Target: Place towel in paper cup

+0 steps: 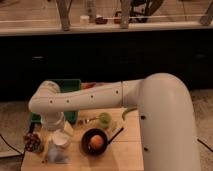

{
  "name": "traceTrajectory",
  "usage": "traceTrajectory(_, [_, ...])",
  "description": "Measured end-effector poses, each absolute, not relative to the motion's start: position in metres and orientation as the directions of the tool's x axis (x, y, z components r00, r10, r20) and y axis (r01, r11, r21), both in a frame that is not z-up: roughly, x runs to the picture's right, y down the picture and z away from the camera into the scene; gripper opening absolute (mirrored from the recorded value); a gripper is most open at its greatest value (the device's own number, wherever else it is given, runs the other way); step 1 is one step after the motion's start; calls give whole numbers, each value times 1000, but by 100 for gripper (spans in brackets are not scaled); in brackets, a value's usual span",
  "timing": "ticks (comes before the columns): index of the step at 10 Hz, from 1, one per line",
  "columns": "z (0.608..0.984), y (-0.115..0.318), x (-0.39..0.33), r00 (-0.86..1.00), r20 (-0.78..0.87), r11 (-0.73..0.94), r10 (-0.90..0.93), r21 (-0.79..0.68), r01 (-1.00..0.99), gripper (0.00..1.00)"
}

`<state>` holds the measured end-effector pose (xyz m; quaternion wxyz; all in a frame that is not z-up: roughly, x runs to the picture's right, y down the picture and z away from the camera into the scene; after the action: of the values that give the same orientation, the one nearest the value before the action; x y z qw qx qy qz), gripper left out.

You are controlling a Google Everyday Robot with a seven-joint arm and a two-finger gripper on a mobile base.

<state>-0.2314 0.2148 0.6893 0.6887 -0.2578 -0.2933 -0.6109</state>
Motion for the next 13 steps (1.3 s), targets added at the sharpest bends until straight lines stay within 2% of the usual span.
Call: traceTrajectory(13, [689, 209, -228, 94, 718, 134, -689, -1, 991, 80])
